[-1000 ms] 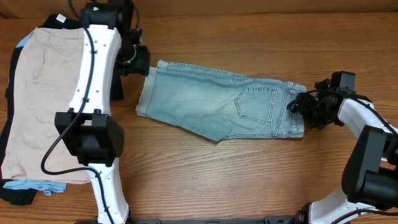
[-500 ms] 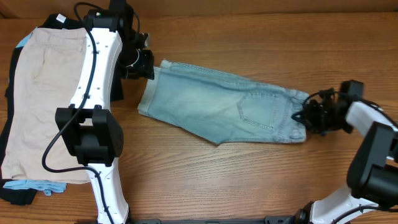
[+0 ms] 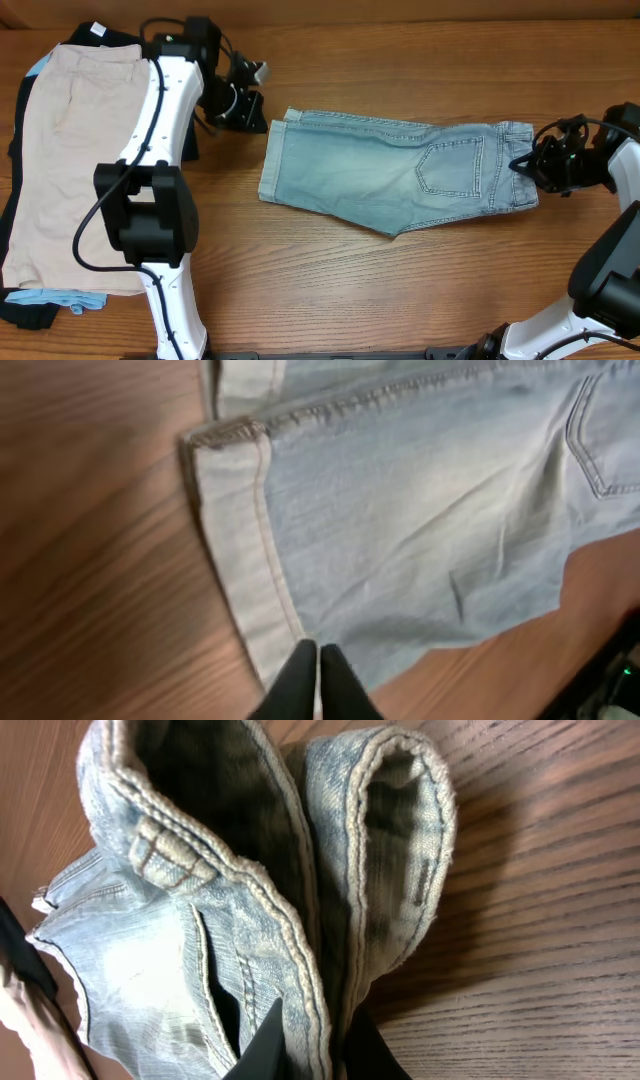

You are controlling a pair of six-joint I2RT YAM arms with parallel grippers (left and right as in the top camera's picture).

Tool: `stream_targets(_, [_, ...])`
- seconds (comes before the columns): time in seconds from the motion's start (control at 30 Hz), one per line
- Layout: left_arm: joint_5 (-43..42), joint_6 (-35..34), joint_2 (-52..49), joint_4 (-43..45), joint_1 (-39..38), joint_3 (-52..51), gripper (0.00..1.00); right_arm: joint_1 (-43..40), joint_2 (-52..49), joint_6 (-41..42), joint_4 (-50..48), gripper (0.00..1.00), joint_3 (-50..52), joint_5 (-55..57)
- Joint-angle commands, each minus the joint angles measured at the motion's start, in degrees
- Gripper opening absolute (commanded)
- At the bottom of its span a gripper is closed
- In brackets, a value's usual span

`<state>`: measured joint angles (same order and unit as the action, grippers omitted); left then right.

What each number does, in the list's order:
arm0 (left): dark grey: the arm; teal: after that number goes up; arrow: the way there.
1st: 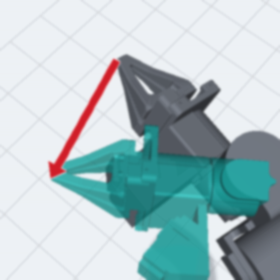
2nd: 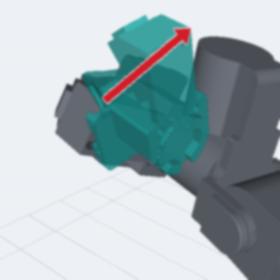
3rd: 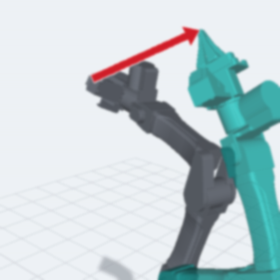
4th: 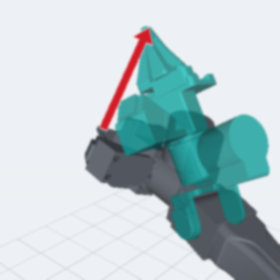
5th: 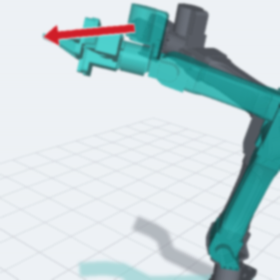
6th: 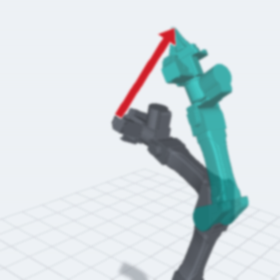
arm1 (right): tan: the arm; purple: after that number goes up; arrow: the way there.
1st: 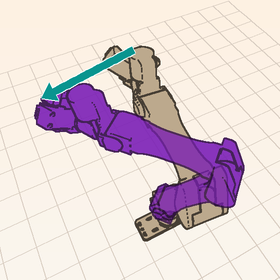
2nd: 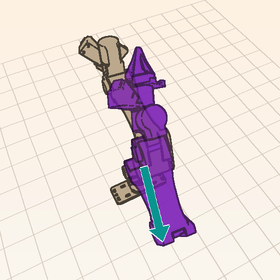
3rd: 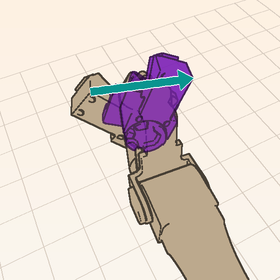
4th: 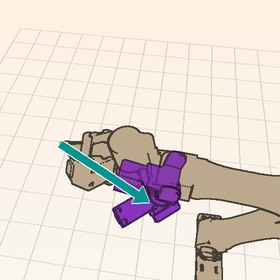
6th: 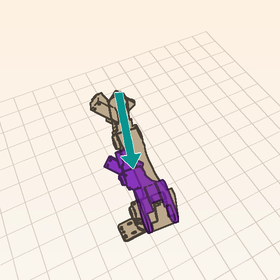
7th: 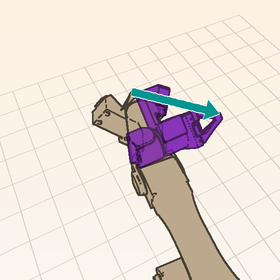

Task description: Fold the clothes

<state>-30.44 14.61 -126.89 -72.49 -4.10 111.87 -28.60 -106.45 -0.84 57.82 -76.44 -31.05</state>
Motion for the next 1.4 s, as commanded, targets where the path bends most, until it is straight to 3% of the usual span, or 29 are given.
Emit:
stream_targets(0.0, [-5.4, -0.2, -0.3, 3.0, -1.4, -5.7, 0.04, 0.1, 0.4, -1.1, 0.3, 0.04, -2.4, -0.6])
stream_targets(0.13, [-8.4, -4.6, -0.3, 9.8, -2.3, -11.8, 0.04, 0.1, 0.4, -0.9, 0.5, 0.04, -2.8, -0.6])
stream_targets(0.53, [8.2, -23.4, -0.3, 23.1, -3.8, -25.4, 0.04, -0.1, 0.4, -0.5, 5.0, 0.04, -8.0, -0.5])
stream_targets(0.73, [8.5, -24.5, -0.3, 26.2, -5.3, -26.8, 0.04, 2.4, 0.4, -0.9, 14.9, 0.04, -16.1, 2.8])
stream_targets(1.17, [6.3, -25.0, -0.3, 27.6, -6.5, -26.8, 0.04, 25.5, 0.9, 4.7, 14.4, 0.04, -16.7, 2.7])
stream_targets(1.37, [6.4, -24.9, -0.3, 27.8, -6.5, -26.8, 0.05, 38.1, 0.9, 15.5, 5.1, 0.04, -16.7, 3.0])
